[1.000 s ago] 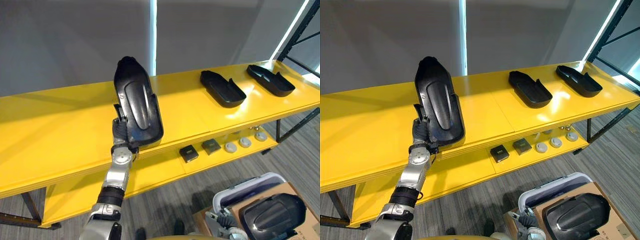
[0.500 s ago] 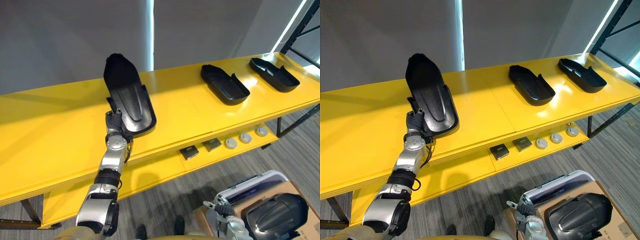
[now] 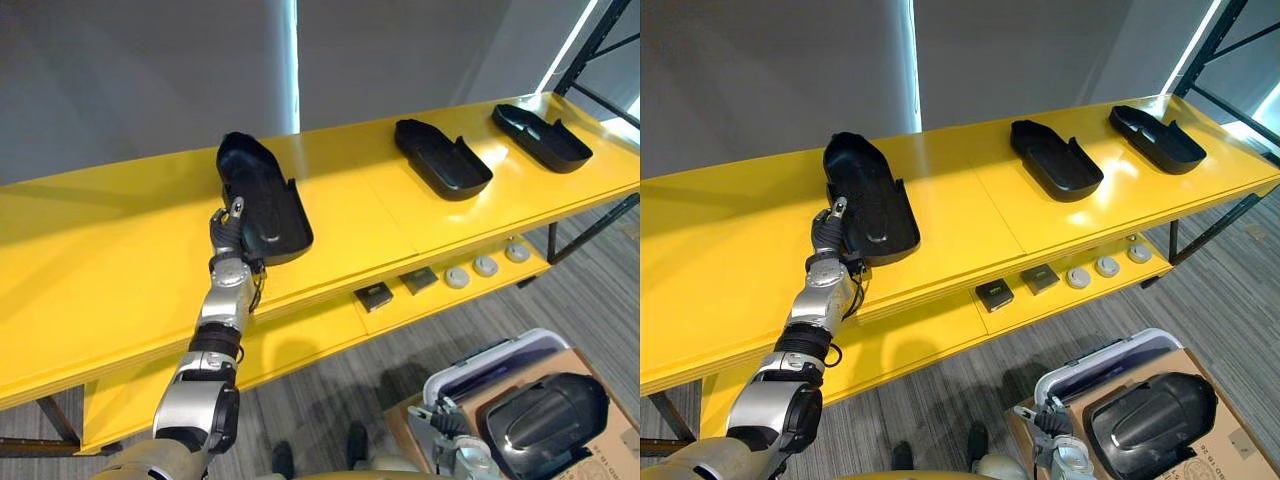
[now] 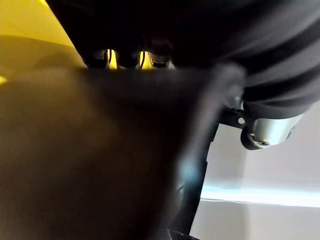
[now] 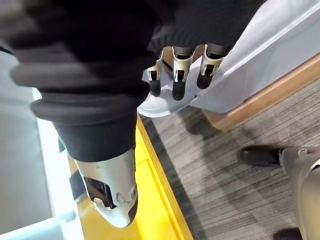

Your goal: Walk over and take plastic housings, then place them on the shelf

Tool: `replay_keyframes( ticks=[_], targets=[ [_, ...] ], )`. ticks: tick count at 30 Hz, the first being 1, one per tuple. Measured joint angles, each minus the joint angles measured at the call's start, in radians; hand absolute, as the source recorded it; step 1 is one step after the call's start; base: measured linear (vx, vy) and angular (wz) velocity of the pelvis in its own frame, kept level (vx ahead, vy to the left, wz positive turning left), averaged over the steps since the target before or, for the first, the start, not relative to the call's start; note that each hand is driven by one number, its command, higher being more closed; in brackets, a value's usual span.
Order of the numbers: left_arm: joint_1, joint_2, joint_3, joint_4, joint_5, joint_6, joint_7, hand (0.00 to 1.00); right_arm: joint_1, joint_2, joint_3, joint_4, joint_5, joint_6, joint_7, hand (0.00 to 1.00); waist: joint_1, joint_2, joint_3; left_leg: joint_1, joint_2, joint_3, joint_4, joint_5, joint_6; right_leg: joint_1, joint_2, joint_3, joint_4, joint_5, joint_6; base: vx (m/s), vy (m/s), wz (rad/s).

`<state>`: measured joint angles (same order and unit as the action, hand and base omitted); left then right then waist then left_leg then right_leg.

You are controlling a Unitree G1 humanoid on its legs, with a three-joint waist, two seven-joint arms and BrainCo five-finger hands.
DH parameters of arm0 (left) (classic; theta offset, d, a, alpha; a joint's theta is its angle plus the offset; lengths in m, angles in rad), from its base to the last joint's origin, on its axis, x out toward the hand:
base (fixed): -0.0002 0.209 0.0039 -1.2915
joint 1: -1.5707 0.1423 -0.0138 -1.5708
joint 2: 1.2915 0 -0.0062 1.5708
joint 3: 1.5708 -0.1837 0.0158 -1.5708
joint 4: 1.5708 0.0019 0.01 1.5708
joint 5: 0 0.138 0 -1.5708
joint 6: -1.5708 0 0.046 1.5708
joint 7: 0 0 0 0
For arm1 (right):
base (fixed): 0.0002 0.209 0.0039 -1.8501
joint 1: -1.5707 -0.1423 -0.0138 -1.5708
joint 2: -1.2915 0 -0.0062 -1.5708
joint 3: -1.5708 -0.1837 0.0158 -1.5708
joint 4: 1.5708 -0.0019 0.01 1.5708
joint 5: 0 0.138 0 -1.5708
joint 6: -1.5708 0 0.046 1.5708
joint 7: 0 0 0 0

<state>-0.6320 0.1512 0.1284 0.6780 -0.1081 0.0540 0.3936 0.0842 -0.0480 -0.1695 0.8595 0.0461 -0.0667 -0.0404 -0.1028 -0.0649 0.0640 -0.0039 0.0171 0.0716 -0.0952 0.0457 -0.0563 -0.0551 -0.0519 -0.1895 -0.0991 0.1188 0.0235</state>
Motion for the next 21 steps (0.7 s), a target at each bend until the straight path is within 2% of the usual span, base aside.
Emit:
replay_keyframes(
  ticks=[5, 9, 17, 21],
  targets=[
    [-0.003, 0.000, -0.002, -0.002, 0.002, 0.000, 0.009, 0.00, -0.006, 0.001, -0.010, 0.000, 0.000, 0.000, 0.000, 0.00, 0.000, 0.001, 0.001, 0.003, -0.001, -0.003, 0.000, 0.000, 0.000, 0.005, 0.000, -0.002, 0.000, 0.000, 0.000, 0.00, 0.000, 0.00],
    [-0.002, -0.005, -0.003, -0.033, 0.013, 0.001, 0.048, 0.00, -0.007, 0.001, -0.010, 0.000, 0.000, 0.000, 0.001, 0.00, 0.002, 0.002, 0.011, 0.013, -0.001, -0.012, 0.000, 0.000, 0.000, 0.018, 0.000, -0.006, 0.000, 0.000, 0.000, -0.01, 0.002, 0.04],
    [0.095, -0.027, -0.026, -0.372, 0.281, 0.004, 0.089, 0.00, -0.004, 0.001, -0.009, 0.000, 0.001, -0.003, 0.000, 0.00, 0.006, 0.002, 0.023, 0.009, 0.000, -0.026, -0.006, 0.000, 0.000, 0.020, -0.002, -0.022, 0.000, -0.006, 0.006, -0.03, 0.012, 0.06],
    [0.213, -0.074, -0.126, -0.594, 0.397, 0.006, 0.088, 0.00, 0.024, 0.001, -0.009, 0.000, 0.002, -0.016, -0.001, 0.00, 0.015, 0.001, 0.023, 0.003, -0.001, -0.043, -0.001, 0.000, 0.000, 0.021, -0.003, -0.033, 0.000, -0.006, 0.004, 0.01, 0.012, 0.11]
  ],
)
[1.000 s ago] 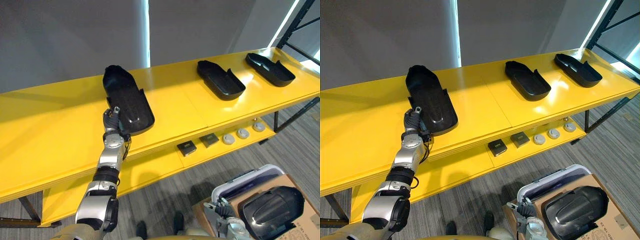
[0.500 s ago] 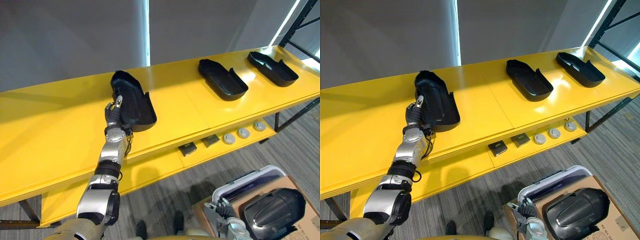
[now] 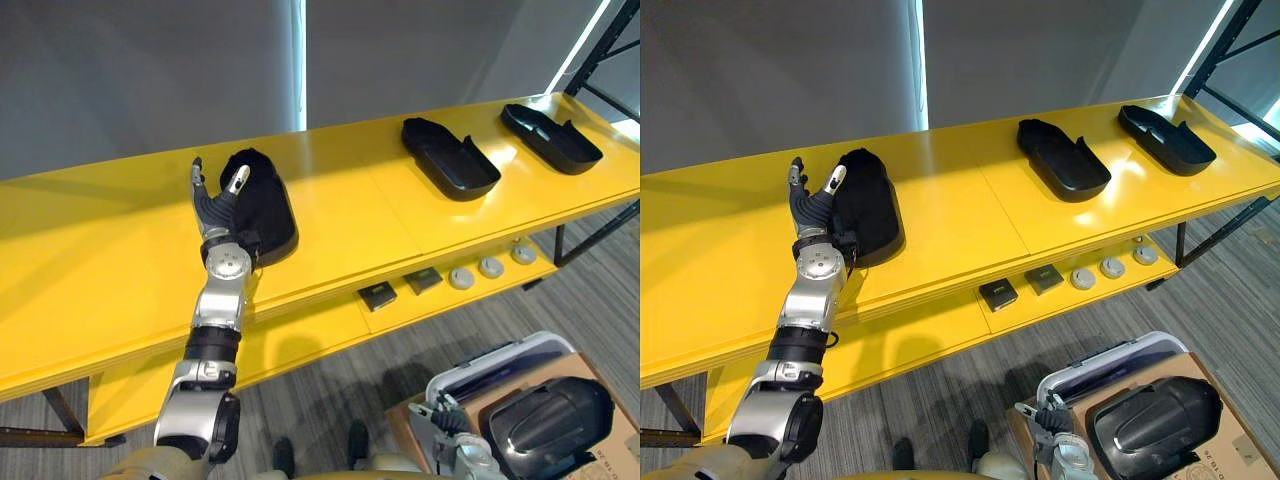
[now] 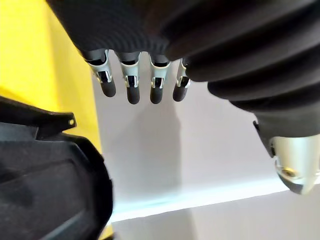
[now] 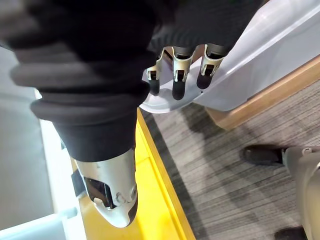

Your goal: Walk over and take plastic housings, then place them on the shelf

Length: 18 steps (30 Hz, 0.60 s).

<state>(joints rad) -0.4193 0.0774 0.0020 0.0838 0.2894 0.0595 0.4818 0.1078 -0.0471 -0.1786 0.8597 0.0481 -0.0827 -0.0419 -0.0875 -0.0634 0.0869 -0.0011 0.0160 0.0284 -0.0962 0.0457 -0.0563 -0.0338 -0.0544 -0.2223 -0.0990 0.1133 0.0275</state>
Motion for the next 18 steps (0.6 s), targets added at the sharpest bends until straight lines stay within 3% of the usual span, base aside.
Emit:
replay_keyframes(
  ticks=[1, 8, 14, 18],
  targets=[
    [0.039, -0.008, -0.037, -0.056, 0.036, -0.007, -0.004, 1.00, 0.006, 0.000, 0.000, 0.000, 0.000, -0.006, 0.000, 0.00, 0.007, 0.000, 0.000, 0.000, 0.000, -0.001, 0.001, 0.000, 0.000, 0.000, 0.000, 0.000, 0.000, 0.000, 0.000, 0.03, 0.016, -0.01],
    [0.259, -0.033, -0.198, -0.169, 0.116, -0.081, -0.099, 1.00, 0.021, 0.005, 0.001, 0.019, 0.002, -0.025, 0.000, 0.00, 0.021, 0.003, -0.001, 0.013, 0.002, 0.001, 0.001, 0.000, 0.001, 0.011, 0.003, 0.002, 0.000, -0.003, 0.002, 0.00, 0.000, 0.00],
    [0.332, -0.031, -0.206, -0.106, 0.117, -0.107, -0.177, 1.00, 0.029, 0.006, 0.008, 0.019, 0.002, -0.025, 0.000, 0.00, 0.041, 0.004, -0.003, 0.012, 0.003, 0.004, -0.005, -0.004, -0.005, 0.011, 0.004, 0.002, 0.000, -0.010, 0.009, -0.04, 0.012, 0.00],
    [0.332, -0.022, -0.205, -0.038, 0.121, -0.107, -0.178, 1.00, 0.035, 0.011, 0.039, 0.019, 0.001, -0.021, 0.002, 0.00, 0.043, 0.006, -0.005, 0.010, 0.003, 0.004, -0.006, -0.004, -0.005, 0.009, 0.003, 0.002, -0.001, -0.012, 0.010, -0.02, 0.007, 0.00]
  ],
)
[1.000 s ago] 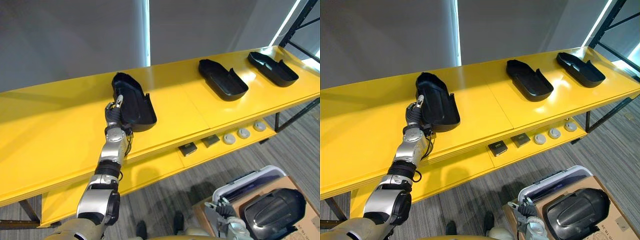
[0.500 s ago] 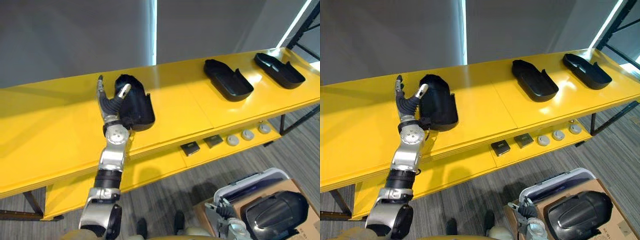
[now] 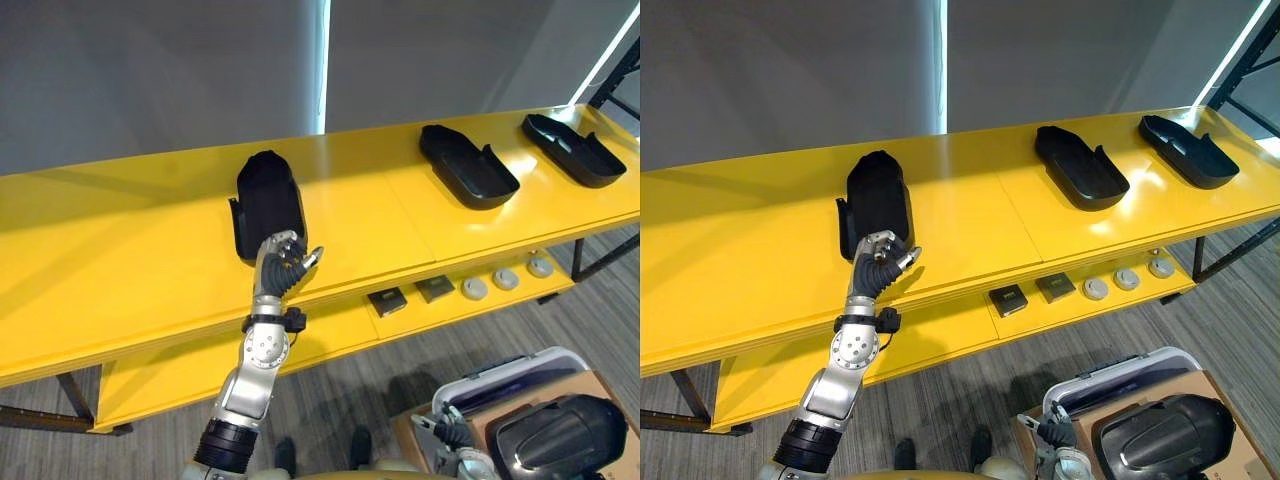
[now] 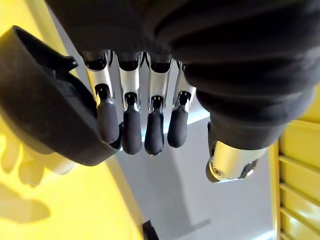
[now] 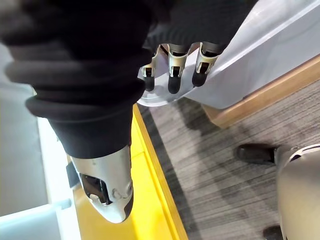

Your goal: Walk over and take plastic housings, then place them on the shelf

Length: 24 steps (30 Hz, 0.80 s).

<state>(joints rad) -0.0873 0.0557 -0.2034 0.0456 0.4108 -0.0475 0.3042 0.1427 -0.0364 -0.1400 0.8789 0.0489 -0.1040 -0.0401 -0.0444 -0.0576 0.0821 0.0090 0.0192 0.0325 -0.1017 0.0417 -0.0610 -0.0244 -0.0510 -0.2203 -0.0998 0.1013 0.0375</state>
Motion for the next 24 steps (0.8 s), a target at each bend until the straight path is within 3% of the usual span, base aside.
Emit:
replay_keyframes(
  ticks=[24],
  targets=[
    [-0.176, 0.076, 0.089, 0.271, 0.033, 0.064, 0.006, 1.00, -0.020, 0.007, -0.005, -0.002, -0.001, 0.002, 0.002, 0.00, -0.031, -0.001, -0.016, -0.016, 0.001, 0.040, 0.002, 0.001, 0.001, -0.033, 0.001, 0.032, -0.003, 0.009, -0.007, -0.01, 0.005, -0.04]
  ],
)
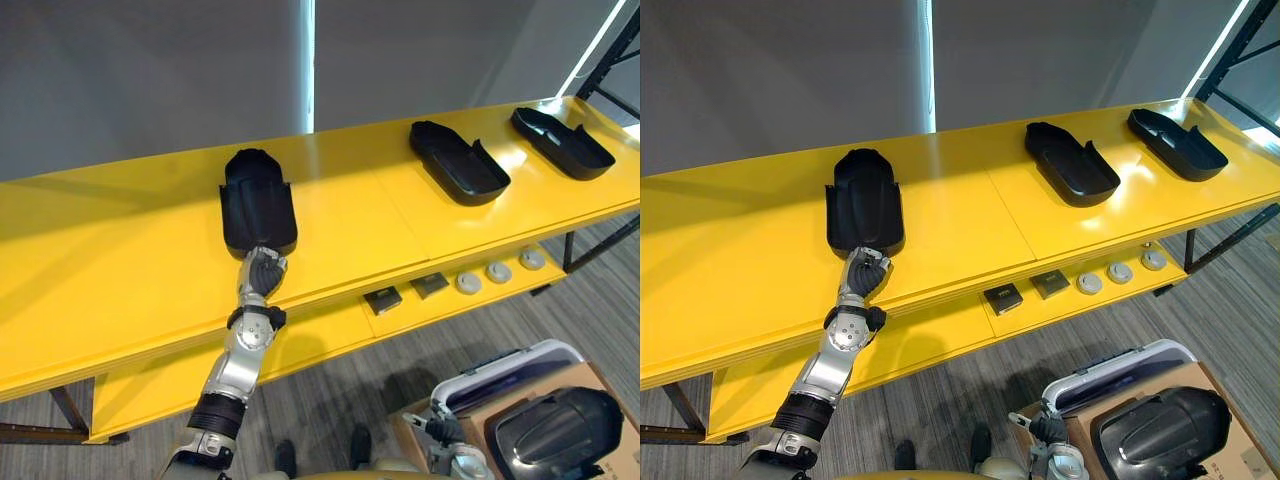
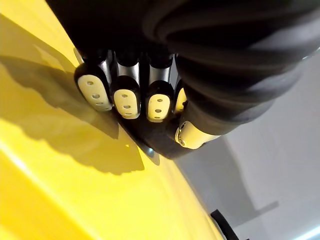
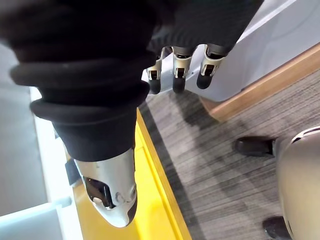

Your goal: Walk over and take plastic housings, then place them on the shelf

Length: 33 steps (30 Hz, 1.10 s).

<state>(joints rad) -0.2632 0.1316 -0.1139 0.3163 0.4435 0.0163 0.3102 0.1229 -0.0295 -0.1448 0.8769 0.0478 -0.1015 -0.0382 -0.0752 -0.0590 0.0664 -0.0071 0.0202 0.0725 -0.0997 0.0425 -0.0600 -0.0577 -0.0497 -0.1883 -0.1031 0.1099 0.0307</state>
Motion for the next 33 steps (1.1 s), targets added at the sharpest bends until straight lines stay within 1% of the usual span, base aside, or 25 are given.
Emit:
replay_keyframes(
  ticks=[5, 13, 19, 21, 23, 24, 25, 26, 27, 28, 29, 30, 32, 33],
  targets=[
    [-0.029, 0.017, 0.000, 0.015, 0.000, 0.009, -0.001, 1.00, -0.006, 0.000, -0.001, -0.001, 0.000, 0.000, 0.000, 0.00, -0.021, -0.003, 0.001, -0.003, 0.001, 0.011, -0.002, -0.003, -0.001, -0.005, 0.000, 0.005, 0.000, 0.000, 0.001, 0.00, 0.005, -0.02],
    [-0.056, 0.020, 0.000, 0.035, 0.000, 0.010, 0.000, 1.00, -0.006, 0.000, -0.003, -0.002, 0.000, 0.000, 0.000, 0.00, -0.022, -0.004, 0.002, -0.004, 0.005, 0.018, 0.002, -0.002, 0.002, -0.010, 0.006, 0.018, 0.003, 0.002, -0.001, 0.01, 0.006, -0.04],
    [-0.061, 0.020, -0.001, 0.029, -0.002, 0.009, 0.000, 1.00, -0.006, 0.000, -0.003, -0.002, 0.000, 0.000, 0.000, 0.00, -0.022, -0.004, 0.002, 0.002, 0.006, 0.007, 0.004, -0.001, 0.003, 0.001, 0.006, 0.004, 0.004, 0.004, -0.005, 0.00, 0.009, 0.05],
    [-0.060, 0.020, -0.003, -0.024, -0.013, 0.008, 0.000, 1.00, -0.007, 0.000, -0.004, -0.002, 0.000, 0.000, 0.000, 0.00, -0.021, -0.004, 0.002, 0.004, 0.005, 0.000, 0.004, 0.000, 0.004, 0.006, 0.005, -0.003, 0.004, 0.004, -0.004, -0.01, 0.019, 0.11],
    [-0.059, 0.023, -0.004, -0.139, -0.023, 0.000, 0.000, 1.00, -0.006, 0.000, -0.003, -0.001, 0.000, 0.000, 0.000, 0.00, -0.019, -0.004, 0.002, 0.004, 0.004, -0.019, 0.004, 0.000, 0.004, 0.013, 0.003, -0.013, 0.004, 0.004, -0.004, -0.02, 0.020, 0.19],
    [-0.059, 0.023, -0.005, -0.235, -0.044, -0.014, 0.000, 1.00, -0.005, 0.000, -0.004, 0.001, 0.001, 0.000, 0.000, 0.00, -0.018, -0.004, 0.002, 0.003, 0.003, -0.032, 0.004, 0.000, 0.004, 0.017, 0.001, -0.025, 0.004, 0.003, -0.004, -0.02, 0.017, 0.27],
    [-0.059, 0.023, -0.006, -0.284, -0.049, -0.027, 0.000, 1.00, -0.005, -0.001, -0.004, 0.001, 0.001, 0.000, 0.000, 0.00, -0.018, -0.004, 0.002, 0.002, 0.002, -0.039, 0.004, 0.000, 0.004, 0.019, 0.000, -0.032, 0.004, 0.002, -0.004, -0.02, 0.024, 0.29],
    [-0.056, 0.024, -0.003, -0.388, -0.061, -0.051, 0.001, 1.00, -0.004, -0.002, -0.003, 0.003, 0.001, 0.000, 0.000, 0.00, -0.010, -0.004, 0.002, 0.001, 0.000, -0.047, 0.004, 0.000, 0.004, 0.022, -0.001, -0.039, 0.004, 0.001, -0.003, -0.02, 0.025, 0.19],
    [-0.045, 0.028, 0.002, -0.489, -0.081, -0.084, 0.003, 1.00, 0.002, -0.006, -0.003, 0.004, 0.001, 0.000, 0.000, 0.00, 0.006, -0.002, 0.003, 0.000, -0.001, -0.048, 0.004, 0.000, 0.004, 0.025, -0.002, -0.041, 0.004, 0.001, -0.003, -0.04, 0.029, 0.13],
    [-0.033, 0.030, 0.009, -0.536, -0.085, -0.097, 0.003, 1.00, 0.002, -0.010, -0.003, 0.006, 0.001, 0.000, 0.001, 0.00, 0.010, -0.001, 0.003, -0.003, -0.001, -0.052, 0.004, 0.000, 0.004, 0.028, -0.003, -0.044, 0.004, 0.000, -0.003, -0.04, 0.026, 0.21],
    [0.002, 0.029, 0.035, -0.628, -0.091, -0.121, 0.004, 1.00, 0.002, -0.018, -0.003, 0.012, 0.002, 0.000, 0.001, 0.00, 0.011, 0.003, 0.002, -0.002, -0.004, -0.070, 0.004, -0.001, 0.002, 0.037, -0.005, -0.059, 0.004, -0.005, -0.001, -0.03, 0.016, 0.28],
    [0.024, 0.029, 0.056, -0.668, -0.100, -0.135, 0.005, 1.00, 0.002, -0.021, -0.003, 0.016, 0.002, 0.000, 0.000, 0.00, 0.012, 0.004, 0.001, -0.002, -0.004, -0.078, 0.004, -0.002, 0.002, 0.041, -0.006, -0.066, 0.004, -0.007, -0.001, 0.00, 0.013, 0.36],
    [0.132, 0.024, 0.199, -0.781, -0.155, -0.172, 0.023, 1.00, 0.002, -0.026, -0.003, 0.044, 0.002, 0.000, 0.000, 0.00, 0.029, 0.004, 0.001, 0.003, -0.004, -0.102, 0.004, -0.001, 0.002, 0.056, -0.005, -0.092, 0.004, -0.016, -0.002, 0.01, 0.002, 0.30],
    [0.147, 0.021, 0.222, -0.786, -0.166, -0.177, 0.025, 1.00, 0.002, -0.026, -0.003, 0.048, 0.002, 0.001, 0.000, 0.00, 0.035, 0.005, 0.001, 0.004, -0.004, -0.104, 0.004, -0.001, 0.002, 0.058, -0.005, -0.094, 0.004, -0.017, -0.002, 0.02, -0.012, 0.38]
  ],
)
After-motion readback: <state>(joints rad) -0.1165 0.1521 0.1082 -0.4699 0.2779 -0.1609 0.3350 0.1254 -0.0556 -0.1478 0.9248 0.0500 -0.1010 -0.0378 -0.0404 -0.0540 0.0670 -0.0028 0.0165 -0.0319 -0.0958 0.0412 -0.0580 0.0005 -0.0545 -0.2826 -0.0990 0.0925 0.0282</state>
